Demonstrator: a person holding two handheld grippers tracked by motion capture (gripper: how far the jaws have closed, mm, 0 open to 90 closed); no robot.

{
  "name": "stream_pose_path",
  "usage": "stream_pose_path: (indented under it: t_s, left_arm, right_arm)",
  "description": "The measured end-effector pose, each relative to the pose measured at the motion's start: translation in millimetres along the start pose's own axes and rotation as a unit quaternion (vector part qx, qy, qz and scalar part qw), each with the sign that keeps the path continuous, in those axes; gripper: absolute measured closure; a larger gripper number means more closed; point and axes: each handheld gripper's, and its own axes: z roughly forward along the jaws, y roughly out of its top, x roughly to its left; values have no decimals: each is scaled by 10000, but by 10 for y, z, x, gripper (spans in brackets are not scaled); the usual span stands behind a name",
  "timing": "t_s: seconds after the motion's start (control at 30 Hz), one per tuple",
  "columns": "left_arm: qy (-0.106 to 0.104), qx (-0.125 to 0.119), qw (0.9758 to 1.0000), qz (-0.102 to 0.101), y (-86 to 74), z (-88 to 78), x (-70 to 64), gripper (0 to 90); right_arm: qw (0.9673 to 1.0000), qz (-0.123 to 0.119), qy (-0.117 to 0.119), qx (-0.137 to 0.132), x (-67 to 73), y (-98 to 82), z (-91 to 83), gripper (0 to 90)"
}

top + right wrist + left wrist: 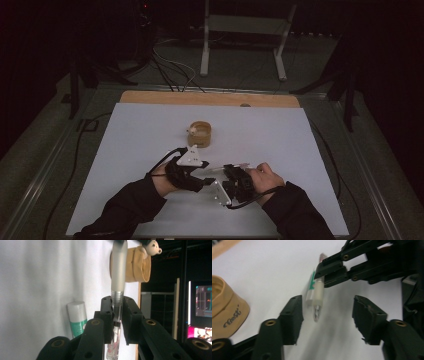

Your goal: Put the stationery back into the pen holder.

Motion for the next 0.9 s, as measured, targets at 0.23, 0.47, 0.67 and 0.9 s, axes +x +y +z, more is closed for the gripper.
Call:
stream_pose_path:
  t_s: [0.23, 0.47, 0.67, 0.9]
  left_arm:
    - [25, -375, 9989, -288, -126, -127, 4, 255]
    - [6, -402, 9979, -499, -258, -154, -34, 105]
    - [-57, -447, 9976, -524, -361, -127, -75, 22]
    - [13, -570, 9967, -579, -485, -102, -94, 14]
  right_arm:
    - [9989, 463, 44, -81, -118, -119, -2, 797]
    - [9935, 1081, 100, -329, -285, -200, -43, 797]
    - [9840, 1669, 182, -603, -462, -261, -57, 797]
    - [9674, 2348, 229, -917, -638, -332, -62, 797]
